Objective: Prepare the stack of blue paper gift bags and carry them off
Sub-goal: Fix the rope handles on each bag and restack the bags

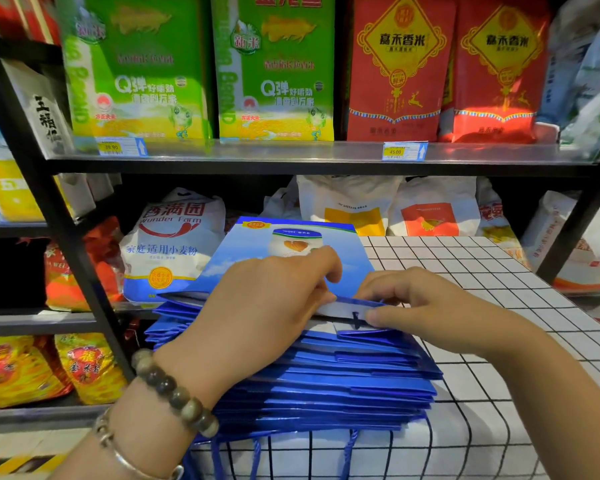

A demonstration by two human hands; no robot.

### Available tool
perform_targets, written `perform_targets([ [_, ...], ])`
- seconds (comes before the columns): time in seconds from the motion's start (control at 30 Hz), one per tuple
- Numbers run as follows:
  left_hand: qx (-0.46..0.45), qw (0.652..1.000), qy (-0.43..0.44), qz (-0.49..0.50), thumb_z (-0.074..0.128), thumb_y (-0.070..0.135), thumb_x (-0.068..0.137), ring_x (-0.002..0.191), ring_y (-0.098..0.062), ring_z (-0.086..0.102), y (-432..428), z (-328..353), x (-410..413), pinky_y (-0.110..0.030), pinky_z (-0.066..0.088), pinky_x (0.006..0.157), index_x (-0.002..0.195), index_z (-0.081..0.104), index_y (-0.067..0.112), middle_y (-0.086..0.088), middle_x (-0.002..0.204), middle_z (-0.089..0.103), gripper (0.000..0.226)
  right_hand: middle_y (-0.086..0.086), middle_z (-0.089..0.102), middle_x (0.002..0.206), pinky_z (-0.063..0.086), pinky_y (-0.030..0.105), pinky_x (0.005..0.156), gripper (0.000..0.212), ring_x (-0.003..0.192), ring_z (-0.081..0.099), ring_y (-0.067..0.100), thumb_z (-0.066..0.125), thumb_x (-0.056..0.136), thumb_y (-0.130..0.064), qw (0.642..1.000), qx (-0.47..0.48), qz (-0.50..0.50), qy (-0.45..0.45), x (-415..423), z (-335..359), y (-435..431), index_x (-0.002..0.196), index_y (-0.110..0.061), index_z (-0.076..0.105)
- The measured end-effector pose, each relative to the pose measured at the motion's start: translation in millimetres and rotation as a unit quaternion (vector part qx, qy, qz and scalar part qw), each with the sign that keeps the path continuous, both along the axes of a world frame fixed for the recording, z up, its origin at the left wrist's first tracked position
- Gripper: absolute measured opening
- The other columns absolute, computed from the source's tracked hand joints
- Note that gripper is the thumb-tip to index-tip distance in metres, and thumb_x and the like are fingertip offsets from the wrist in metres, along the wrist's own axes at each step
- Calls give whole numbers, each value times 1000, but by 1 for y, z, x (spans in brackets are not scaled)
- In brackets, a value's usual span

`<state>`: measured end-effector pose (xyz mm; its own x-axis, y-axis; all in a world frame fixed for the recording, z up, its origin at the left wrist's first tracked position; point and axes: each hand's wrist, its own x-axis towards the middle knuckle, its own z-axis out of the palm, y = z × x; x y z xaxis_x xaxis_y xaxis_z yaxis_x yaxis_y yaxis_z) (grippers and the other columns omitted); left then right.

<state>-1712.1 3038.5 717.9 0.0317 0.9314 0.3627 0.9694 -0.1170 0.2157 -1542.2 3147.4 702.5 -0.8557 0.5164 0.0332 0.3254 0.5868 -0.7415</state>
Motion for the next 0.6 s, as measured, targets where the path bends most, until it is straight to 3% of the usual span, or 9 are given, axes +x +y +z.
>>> perform_targets([
  [0.07, -15, 1000, 7, -5, 41, 25, 95, 98, -8, 52, -2, 1, 5, -27, 42, 80, 103, 51, 39, 16, 105, 57, 19, -19, 60, 80, 43, 16, 73, 17, 77, 56, 1, 57, 90, -18, 1000, 16, -7, -13, 1, -2, 0, 82, -29, 68],
  [0.13, -14, 1000, 19, 5, 39, 26, 93, 106, -5, 50, -2, -1, 13, -30, 43, 86, 105, 57, 38, 17, 115, 55, 25, -15, 63, 83, 45, 19, 74, 14, 79, 57, 3, 57, 90, -17, 999, 38, -18, -21, 1, -3, 0, 88, -21, 70],
  [0.27, 3, 996, 31, 89, 37, 44, 90, 92, -12, 54, 0, -6, 32, -28, 43, 72, 100, 62, 30, 9, 102, 62, 31, -1, 67, 86, 48, 35, 80, 14, 82, 61, 13, 59, 88, -19, 997, 50, -51, -6, 0, -3, -2, 88, -11, 71],
  [0.4, -27, 986, 73, 150, 35, 60, 88, 78, -16, 47, 5, -6, 43, -30, 30, 64, 91, 65, 26, 3, 91, 63, 46, 6, 68, 80, 48, 44, 77, 17, 78, 60, 21, 61, 87, -22, 995, 72, -66, 19, -2, -4, -6, 80, -9, 71],
  [0.6, -63, 984, 86, 146, 41, 50, 92, 75, -18, 38, 7, -4, 45, -30, 26, 65, 96, 62, 27, 3, 79, 45, 31, 1, 68, 79, 49, 44, 80, 16, 78, 63, 15, 61, 87, -19, 993, 74, -86, 23, -2, -8, -10, 78, -14, 73],
])
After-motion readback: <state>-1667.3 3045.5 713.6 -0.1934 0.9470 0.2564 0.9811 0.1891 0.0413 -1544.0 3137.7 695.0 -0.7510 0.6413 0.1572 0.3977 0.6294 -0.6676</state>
